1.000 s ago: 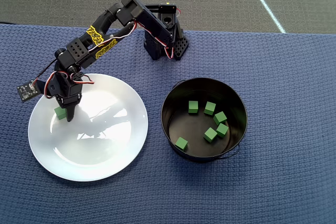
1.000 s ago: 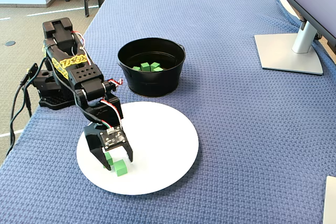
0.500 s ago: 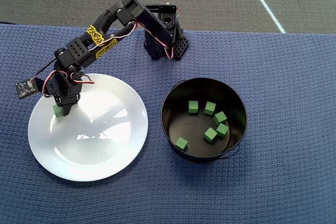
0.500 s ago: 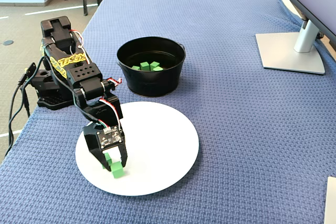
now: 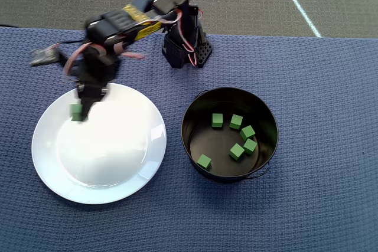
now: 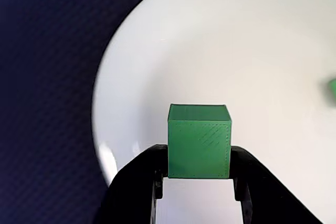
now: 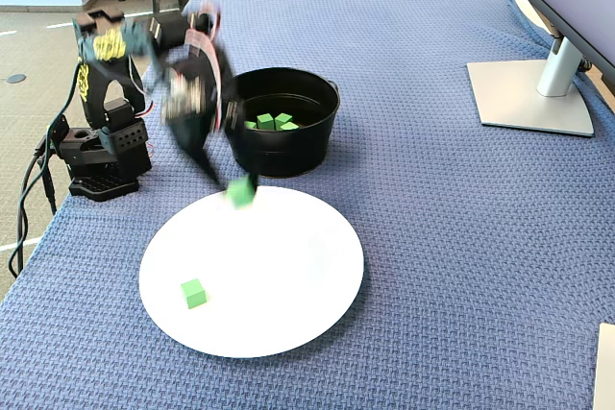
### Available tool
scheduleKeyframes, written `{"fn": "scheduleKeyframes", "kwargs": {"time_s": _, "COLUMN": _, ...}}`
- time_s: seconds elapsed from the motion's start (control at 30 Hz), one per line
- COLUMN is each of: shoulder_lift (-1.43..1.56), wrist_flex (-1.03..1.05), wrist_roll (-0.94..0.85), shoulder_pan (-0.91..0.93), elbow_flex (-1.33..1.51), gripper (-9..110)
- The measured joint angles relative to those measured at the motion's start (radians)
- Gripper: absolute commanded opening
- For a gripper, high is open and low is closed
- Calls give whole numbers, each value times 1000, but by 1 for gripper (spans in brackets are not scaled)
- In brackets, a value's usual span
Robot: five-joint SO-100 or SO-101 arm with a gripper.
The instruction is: Pick up the green cubes from the white plate and place them in the black recipient
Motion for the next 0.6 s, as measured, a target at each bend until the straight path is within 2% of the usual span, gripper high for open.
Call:
{"fn": "scheduleKeyframes", "kwargs": {"time_s": 0.17, "shoulder_lift": 172, "wrist_flex": -2, "wrist_roll": 347, "shoulder_pan": -262, "elbow_flex": 132, "gripper": 0}}
{"fn": "scheduleKeyframes", "kwargs": {"time_s": 0.33, "shoulder_lift": 215, "wrist_flex": -78, "wrist_roll": 650, "shoulder_pan": -549, "elbow_flex": 282, "gripper": 0}}
{"fn": "scheduleKeyframes", "kwargs": {"time_s": 0.47, "shoulder_lift": 186, "wrist_flex": -144, "wrist_roll": 818, "shoulder_pan": -764, "elbow_flex": 362, "gripper": 0}}
{"fn": "scheduleKeyframes", "kwargs": {"time_s": 0.6, "shoulder_lift": 155, "wrist_flex": -173, "wrist_roll": 896, "shoulder_pan": -922, "elbow_flex": 396, "gripper": 0}}
